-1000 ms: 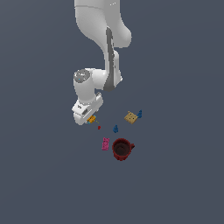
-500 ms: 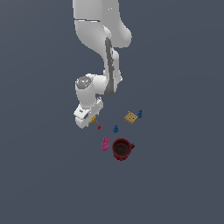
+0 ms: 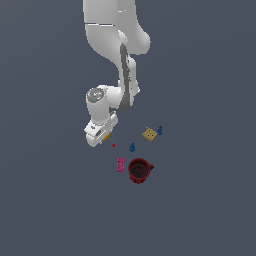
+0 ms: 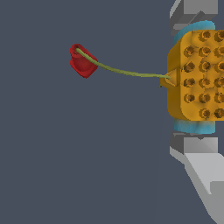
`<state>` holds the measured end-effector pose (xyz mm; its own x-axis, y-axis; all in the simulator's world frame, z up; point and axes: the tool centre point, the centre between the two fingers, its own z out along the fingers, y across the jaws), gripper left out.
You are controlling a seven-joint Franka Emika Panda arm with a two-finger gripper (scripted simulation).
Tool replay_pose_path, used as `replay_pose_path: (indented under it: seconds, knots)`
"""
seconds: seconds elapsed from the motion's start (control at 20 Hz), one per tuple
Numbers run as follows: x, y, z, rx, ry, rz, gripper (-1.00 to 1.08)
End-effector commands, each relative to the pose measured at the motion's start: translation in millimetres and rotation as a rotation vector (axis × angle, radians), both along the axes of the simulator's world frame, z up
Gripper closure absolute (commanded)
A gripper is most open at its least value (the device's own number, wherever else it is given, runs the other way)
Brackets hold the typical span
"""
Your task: Pick up a designated object from a clutter of objects.
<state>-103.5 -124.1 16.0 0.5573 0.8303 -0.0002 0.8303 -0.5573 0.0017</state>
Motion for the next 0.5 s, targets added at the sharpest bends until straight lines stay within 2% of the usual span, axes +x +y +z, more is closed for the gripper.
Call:
replay_pose_path:
  seconds: [0.0, 0.45]
  knots:
    - [-0.5, 0.5, -0.9, 0.001, 0.002, 0.001, 1.08]
    - [5.0, -2.6, 10.4, 0.0, 0.0, 0.001, 1.08]
